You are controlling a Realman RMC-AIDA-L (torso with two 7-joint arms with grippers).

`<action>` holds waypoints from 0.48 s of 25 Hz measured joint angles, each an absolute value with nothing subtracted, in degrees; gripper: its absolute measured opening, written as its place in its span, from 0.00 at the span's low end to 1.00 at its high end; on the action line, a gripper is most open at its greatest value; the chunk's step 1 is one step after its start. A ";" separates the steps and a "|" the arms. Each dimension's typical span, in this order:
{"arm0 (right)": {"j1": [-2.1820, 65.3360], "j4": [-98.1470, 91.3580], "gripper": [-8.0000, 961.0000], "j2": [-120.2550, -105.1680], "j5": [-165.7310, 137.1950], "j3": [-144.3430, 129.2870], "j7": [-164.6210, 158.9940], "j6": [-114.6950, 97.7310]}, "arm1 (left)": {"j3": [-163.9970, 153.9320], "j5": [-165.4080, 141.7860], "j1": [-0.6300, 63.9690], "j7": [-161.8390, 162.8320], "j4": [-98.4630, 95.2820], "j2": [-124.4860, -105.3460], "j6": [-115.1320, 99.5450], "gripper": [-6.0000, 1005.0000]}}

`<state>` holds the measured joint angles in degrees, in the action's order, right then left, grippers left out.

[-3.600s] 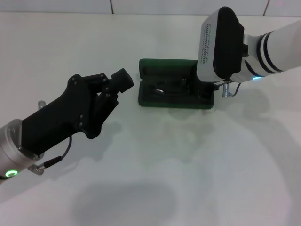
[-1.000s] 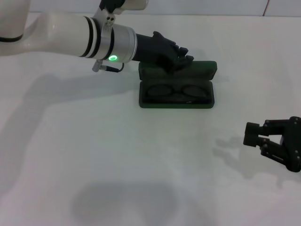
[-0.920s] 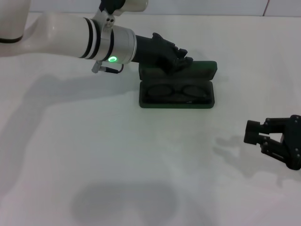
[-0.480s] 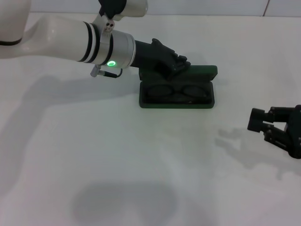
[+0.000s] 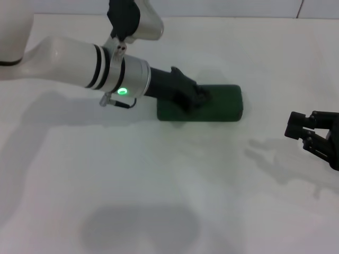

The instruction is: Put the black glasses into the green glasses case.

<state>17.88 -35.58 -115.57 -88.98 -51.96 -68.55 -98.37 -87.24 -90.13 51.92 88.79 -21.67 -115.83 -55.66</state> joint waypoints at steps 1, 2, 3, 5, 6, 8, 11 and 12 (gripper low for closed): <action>17.89 -35.58 0.30 -115.57 -88.97 -51.95 -68.38 -98.36 | -87.25 -90.29 51.69 88.79 -21.67 -115.97 -55.93 0.10; 17.88 -35.58 0.30 -115.57 -88.97 -51.95 -68.21 -98.37 | -87.25 -90.45 51.37 88.78 -21.70 -116.19 -56.29 0.10; 17.86 -35.58 0.30 -115.57 -88.96 -51.94 -68.11 -98.40 | -87.25 -90.57 51.03 88.72 -21.71 -116.40 -56.58 0.10; 17.79 -35.58 0.31 -115.57 -88.95 -51.94 -67.94 -98.56 | -87.21 -90.58 50.28 88.08 -21.95 -116.98 -57.11 0.10; 17.73 -35.58 0.31 -115.56 -88.94 -51.94 -67.90 -98.80 | -87.16 -90.59 49.68 87.54 -22.38 -117.36 -57.43 0.10; 17.47 -35.68 0.31 -115.42 -88.96 -51.93 -67.86 -99.52 | -87.04 -90.60 47.87 87.00 -25.08 -118.00 -58.14 0.10; 17.30 -36.00 0.31 -114.99 -90.30 -52.08 -67.80 -100.80 | -86.69 -90.08 41.28 87.01 -35.97 -118.41 -61.80 0.14; 17.43 -36.15 0.31 -114.90 -91.33 -52.18 -67.63 -101.09 | -85.94 -89.68 38.12 86.80 -39.91 -118.35 -63.81 0.16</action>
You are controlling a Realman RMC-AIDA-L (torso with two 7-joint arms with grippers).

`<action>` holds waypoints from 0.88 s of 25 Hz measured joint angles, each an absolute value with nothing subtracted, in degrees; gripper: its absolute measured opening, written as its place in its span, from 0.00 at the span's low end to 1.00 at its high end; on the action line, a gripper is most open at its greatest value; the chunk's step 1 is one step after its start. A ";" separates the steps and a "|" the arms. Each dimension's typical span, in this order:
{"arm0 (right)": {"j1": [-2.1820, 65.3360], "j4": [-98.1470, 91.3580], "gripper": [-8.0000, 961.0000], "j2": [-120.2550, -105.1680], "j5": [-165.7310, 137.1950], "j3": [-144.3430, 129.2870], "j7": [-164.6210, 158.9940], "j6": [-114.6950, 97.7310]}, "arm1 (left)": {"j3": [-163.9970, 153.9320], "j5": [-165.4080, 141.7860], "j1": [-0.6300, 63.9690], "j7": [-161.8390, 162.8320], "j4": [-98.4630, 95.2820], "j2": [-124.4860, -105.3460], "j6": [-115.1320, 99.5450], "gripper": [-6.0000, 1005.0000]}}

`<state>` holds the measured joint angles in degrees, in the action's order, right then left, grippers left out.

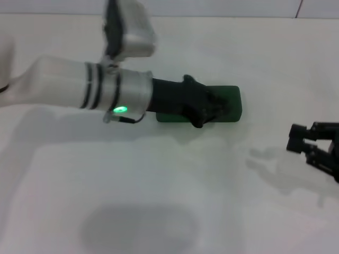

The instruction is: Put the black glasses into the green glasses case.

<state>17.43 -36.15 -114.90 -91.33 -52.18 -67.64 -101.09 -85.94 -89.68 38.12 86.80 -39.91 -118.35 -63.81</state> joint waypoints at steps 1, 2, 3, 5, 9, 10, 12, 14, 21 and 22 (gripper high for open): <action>17.64 -36.29 0.32 -114.95 -92.11 -52.35 -67.45 -101.18 | -84.52 -88.91 35.31 85.80 -43.45 -118.28 -66.58 0.17; 17.76 -36.51 0.32 -115.03 -92.74 -52.45 -67.28 -101.23 | -82.61 -88.42 32.59 83.91 -45.83 -118.19 -70.15 0.19; 17.82 -36.67 0.32 -115.12 -93.20 -52.54 -67.17 -101.28 | -79.99 -87.37 30.58 81.06 -47.02 -118.24 -74.40 0.20; 17.80 -36.85 0.32 -115.31 -93.37 -52.57 -67.19 -101.52 | -74.14 -85.02 26.67 74.61 -47.46 -118.44 -84.58 0.23; 18.74 -36.87 0.33 -115.81 -91.70 -52.66 -67.15 -103.57 | -65.59 -83.35 21.64 71.69 -45.32 -117.60 -98.46 0.42; 19.33 -36.87 0.33 -115.84 -91.51 -52.67 -67.25 -104.20 | -64.36 -83.36 21.15 71.58 -44.34 -117.10 -100.40 0.48; 21.03 -36.95 0.50 -115.85 -91.26 -52.88 -67.71 -105.28 | -63.49 -83.33 20.73 70.90 -41.97 -116.05 -103.99 0.50; 22.72 -37.01 0.61 -115.84 -91.23 -53.74 -68.10 -105.74 | -63.23 -83.25 20.71 69.72 -39.31 -114.98 -106.95 0.52; 27.96 -36.78 0.74 -116.01 -91.24 -58.58 -68.30 -105.46 | -63.19 -83.81 20.45 65.87 -35.26 -114.52 -108.60 0.59; 28.28 -36.62 0.74 -116.06 -91.24 -58.67 -68.30 -105.50 | -63.15 -83.82 20.49 65.72 -35.09 -114.50 -108.62 0.59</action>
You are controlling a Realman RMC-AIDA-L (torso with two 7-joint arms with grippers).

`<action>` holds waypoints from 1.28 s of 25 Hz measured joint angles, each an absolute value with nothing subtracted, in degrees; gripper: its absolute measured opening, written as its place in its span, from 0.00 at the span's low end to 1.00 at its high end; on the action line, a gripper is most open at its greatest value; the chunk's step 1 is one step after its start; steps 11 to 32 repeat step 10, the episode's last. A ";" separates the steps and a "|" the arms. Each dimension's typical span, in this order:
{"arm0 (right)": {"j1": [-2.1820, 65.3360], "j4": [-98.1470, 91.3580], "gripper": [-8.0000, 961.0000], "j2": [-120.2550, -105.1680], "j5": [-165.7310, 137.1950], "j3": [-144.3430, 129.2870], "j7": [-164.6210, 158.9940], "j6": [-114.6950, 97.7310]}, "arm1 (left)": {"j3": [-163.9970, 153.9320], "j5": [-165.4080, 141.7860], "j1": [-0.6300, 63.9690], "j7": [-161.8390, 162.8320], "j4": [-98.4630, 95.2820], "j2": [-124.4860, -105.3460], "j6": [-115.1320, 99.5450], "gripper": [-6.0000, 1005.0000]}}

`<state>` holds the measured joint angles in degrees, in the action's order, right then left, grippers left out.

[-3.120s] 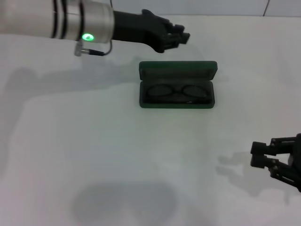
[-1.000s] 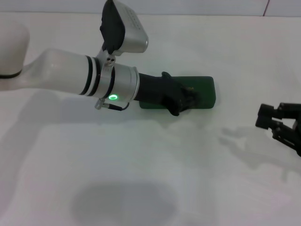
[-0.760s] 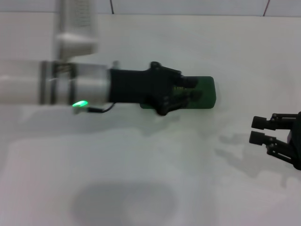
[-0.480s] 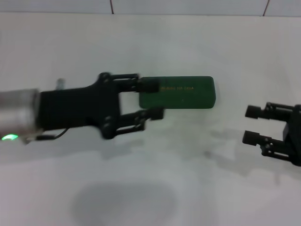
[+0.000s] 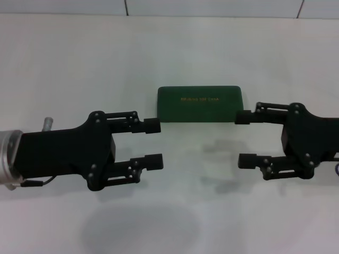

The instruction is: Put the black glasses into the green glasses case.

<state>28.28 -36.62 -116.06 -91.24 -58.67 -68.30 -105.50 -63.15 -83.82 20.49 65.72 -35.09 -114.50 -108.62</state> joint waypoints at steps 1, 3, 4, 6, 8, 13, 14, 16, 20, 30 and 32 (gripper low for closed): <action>28.38 -36.56 0.75 -116.08 -91.22 -58.68 -68.30 -105.52 | -63.14 -83.83 20.54 65.57 -34.90 -114.48 -108.64 0.59; 28.41 -36.41 0.77 -116.10 -90.88 -58.69 -68.10 -105.53 | -63.12 -83.83 20.56 65.56 -34.70 -114.34 -108.66 0.59; 28.38 -36.40 0.77 -116.11 -90.61 -58.70 -68.02 -105.52 | -63.10 -83.83 20.53 65.56 -34.68 -114.25 -108.68 0.59; 28.31 -36.40 0.79 -116.16 -90.07 -58.71 -67.86 -105.59 | -63.08 -83.82 20.41 65.54 -34.66 -114.13 -108.70 0.59; 28.30 -36.40 0.80 -116.19 -89.74 -58.71 -67.84 -105.85 | -63.08 -83.82 20.39 65.49 -34.65 -114.08 -108.72 0.59; 28.31 -36.37 0.80 -116.19 -89.68 -58.73 -67.83 -105.91 | -63.13 -83.88 20.39 65.22 -34.63 -114.06 -108.73 0.59; 28.31 -36.37 0.80 -116.19 -89.68 -58.73 -67.83 -105.91 | -63.13 -83.88 20.39 65.22 -34.63 -114.06 -108.73 0.59; 28.31 -36.37 0.80 -116.19 -89.68 -58.73 -67.83 -105.91 | -63.13 -83.88 20.39 65.22 -34.63 -114.06 -108.73 0.59; 28.31 -36.37 0.80 -116.19 -89.68 -58.73 -67.83 -105.91 | -63.13 -83.88 20.39 65.22 -34.63 -114.06 -108.73 0.59; 28.31 -36.37 0.80 -116.19 -89.68 -58.73 -67.83 -105.91 | -63.13 -83.88 20.39 65.22 -34.63 -114.06 -108.73 0.59; 28.31 -36.37 0.80 -116.19 -89.68 -58.73 -67.83 -105.91 | -63.13 -83.88 20.39 65.22 -34.63 -114.06 -108.73 0.59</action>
